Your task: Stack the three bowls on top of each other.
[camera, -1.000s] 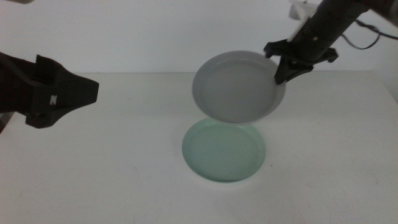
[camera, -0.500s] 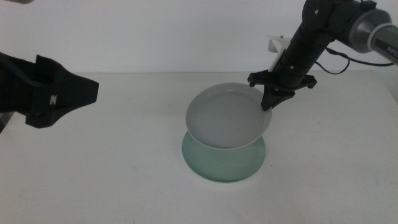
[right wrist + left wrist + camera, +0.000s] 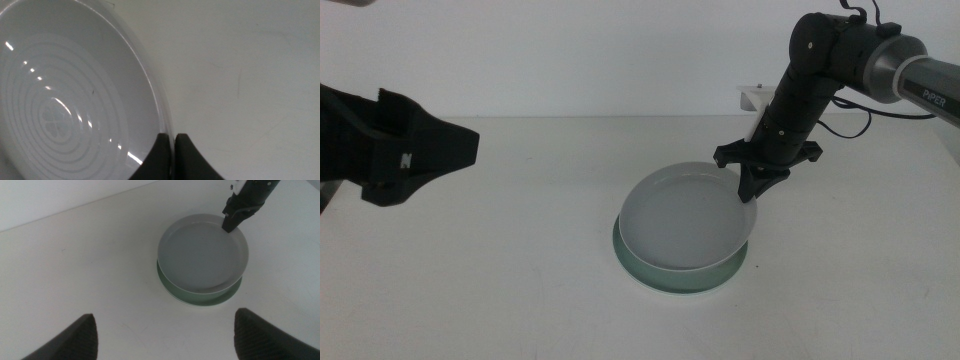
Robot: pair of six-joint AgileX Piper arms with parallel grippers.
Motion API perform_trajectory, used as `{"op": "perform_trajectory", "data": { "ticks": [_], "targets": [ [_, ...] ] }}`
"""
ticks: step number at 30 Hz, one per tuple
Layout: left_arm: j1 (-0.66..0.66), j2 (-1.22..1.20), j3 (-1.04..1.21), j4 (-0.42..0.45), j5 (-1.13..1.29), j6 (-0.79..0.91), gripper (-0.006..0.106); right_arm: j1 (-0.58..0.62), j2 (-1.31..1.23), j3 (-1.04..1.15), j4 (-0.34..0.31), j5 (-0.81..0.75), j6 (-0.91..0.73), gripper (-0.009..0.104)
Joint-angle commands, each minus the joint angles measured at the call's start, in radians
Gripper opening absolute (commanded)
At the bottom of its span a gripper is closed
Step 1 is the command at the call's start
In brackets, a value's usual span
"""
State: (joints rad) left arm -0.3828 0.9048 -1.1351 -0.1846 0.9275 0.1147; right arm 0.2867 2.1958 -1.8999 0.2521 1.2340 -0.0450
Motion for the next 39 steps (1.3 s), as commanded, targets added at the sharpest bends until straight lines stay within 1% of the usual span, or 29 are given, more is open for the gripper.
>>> {"op": "perform_trajectory", "data": {
  "ticks": [1,7,9,13,19,22,27,32,33,35,36,37,39],
  "targets": [
    [-0.002,-0.006,-0.024,-0.015,-0.063,-0.005,0.105,0.001,-0.065,-0.022,0.021,0.059,-0.019,-0.001],
    [-0.002,-0.006,-0.024,-0.015,-0.063,-0.005,0.105,0.013,-0.041,-0.022,0.017,0.059,-0.022,-0.001],
    [-0.002,-0.006,-0.024,-0.015,-0.063,-0.005,0.105,0.019,-0.033,-0.022,0.007,0.055,-0.029,0.0],
    [-0.002,-0.006,-0.024,-0.015,-0.063,-0.005,0.105,0.028,-0.031,-0.022,-0.032,0.055,-0.028,0.013],
    [-0.002,-0.006,-0.024,-0.015,-0.063,-0.005,0.105,0.028,-0.033,-0.027,-0.029,0.059,-0.025,0.037],
    [-0.002,-0.006,-0.024,-0.015,-0.063,-0.005,0.105,0.021,-0.056,-0.037,-0.029,0.059,-0.009,0.044],
    [-0.002,-0.006,-0.024,-0.014,-0.063,-0.005,0.105,-0.007,-0.139,-0.057,-0.027,0.059,-0.009,0.045],
    [-0.002,-0.006,-0.024,-0.014,-0.067,-0.005,0.105,-0.062,-0.265,-0.055,-0.026,0.059,-0.009,0.045],
    [-0.002,-0.006,-0.025,-0.014,-0.108,-0.004,0.105,-0.074,-0.287,-0.053,-0.026,0.059,-0.009,0.045],
    [-0.002,-0.006,-0.025,0.008,-0.185,-0.005,0.105,-0.104,-0.338,-0.052,-0.026,0.06,-0.008,0.045],
    [0.0,-0.006,-0.024,0.045,-0.201,-0.008,0.105,-0.118,-0.361,-0.052,-0.026,0.06,-0.005,0.045],
    [0.007,-0.006,-0.025,0.097,-0.198,-0.026,0.105,-0.132,-0.388,-0.052,-0.027,0.06,-0.002,0.045],
    [0.04,-0.003,-0.024,0.209,-0.159,-0.147,0.105,-0.156,-0.444,-0.05,-0.029,0.06,-0.002,0.045]
  ]
}}
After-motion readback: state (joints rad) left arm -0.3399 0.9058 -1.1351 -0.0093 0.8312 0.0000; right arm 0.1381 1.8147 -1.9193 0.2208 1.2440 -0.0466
